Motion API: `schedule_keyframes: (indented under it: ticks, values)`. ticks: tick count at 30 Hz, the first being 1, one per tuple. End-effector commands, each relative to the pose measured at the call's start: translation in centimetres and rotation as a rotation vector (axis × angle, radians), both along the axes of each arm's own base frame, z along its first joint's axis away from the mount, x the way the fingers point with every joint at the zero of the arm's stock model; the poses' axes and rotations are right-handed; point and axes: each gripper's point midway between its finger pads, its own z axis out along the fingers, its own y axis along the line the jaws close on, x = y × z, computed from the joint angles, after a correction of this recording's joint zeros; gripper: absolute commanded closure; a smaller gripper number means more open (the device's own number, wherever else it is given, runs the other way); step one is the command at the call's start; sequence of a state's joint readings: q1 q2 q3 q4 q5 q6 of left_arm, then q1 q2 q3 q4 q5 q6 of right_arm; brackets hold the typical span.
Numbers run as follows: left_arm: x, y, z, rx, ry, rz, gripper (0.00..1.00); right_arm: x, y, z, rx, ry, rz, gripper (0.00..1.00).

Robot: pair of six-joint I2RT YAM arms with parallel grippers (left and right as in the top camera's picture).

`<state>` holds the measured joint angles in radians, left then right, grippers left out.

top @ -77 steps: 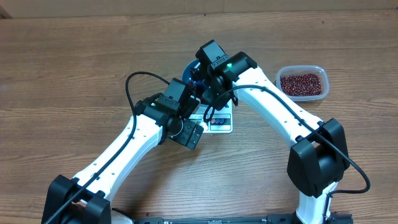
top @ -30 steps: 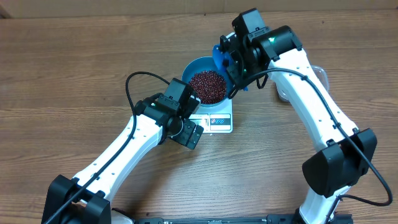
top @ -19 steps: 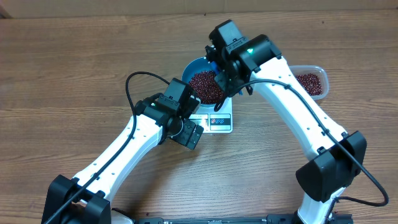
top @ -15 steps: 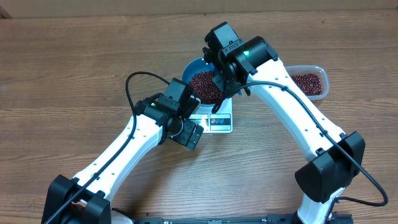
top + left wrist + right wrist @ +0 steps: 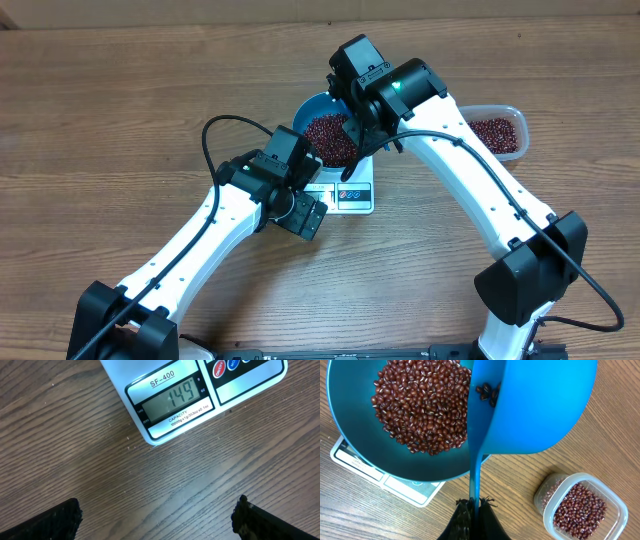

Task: Scoop item into bowl and weigh 150g on scale
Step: 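Tilt the scoop slightly to drop a few beans into the bowl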

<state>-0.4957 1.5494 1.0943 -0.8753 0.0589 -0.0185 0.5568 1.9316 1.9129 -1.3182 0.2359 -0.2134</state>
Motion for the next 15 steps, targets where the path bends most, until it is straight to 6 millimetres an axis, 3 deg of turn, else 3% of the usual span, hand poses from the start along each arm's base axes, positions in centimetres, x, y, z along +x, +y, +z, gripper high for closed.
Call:
schedule_keyframes:
  ticks: [1,15]
  values:
    - [0.23,0.18,0.64,0.0,-0.024,-0.013,0.0,0.29,0.13,2.57,0.048,-0.061,-0.008,0.96]
    - [0.23,0.18,0.64,0.0,-0.024,-0.012,0.0,-0.09,0.82,2.35,0.107,-0.022,0.014,0.96]
